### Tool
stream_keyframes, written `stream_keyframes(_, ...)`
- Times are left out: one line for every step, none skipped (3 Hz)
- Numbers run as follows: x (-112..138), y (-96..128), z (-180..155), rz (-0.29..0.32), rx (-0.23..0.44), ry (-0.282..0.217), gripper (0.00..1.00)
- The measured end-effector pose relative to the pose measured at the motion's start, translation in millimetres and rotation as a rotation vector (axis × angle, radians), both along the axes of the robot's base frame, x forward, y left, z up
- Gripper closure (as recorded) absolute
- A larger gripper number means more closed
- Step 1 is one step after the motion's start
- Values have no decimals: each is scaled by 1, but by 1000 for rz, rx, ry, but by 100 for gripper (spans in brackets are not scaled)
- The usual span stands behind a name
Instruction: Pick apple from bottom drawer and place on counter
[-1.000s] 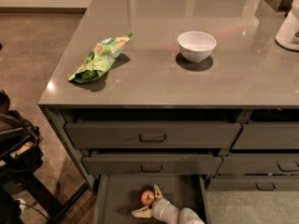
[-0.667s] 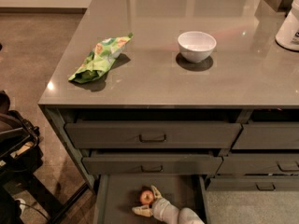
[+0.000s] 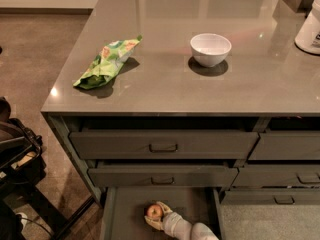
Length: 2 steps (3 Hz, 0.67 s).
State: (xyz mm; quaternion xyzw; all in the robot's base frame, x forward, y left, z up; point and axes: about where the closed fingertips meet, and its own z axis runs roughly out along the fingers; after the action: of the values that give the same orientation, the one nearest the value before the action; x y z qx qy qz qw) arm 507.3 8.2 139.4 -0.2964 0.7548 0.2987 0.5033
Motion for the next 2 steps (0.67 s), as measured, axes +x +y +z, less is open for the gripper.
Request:
stream_keyframes(0,0,0,0,0,0,86)
stream_keyframes(0,0,0,0,0,0,100)
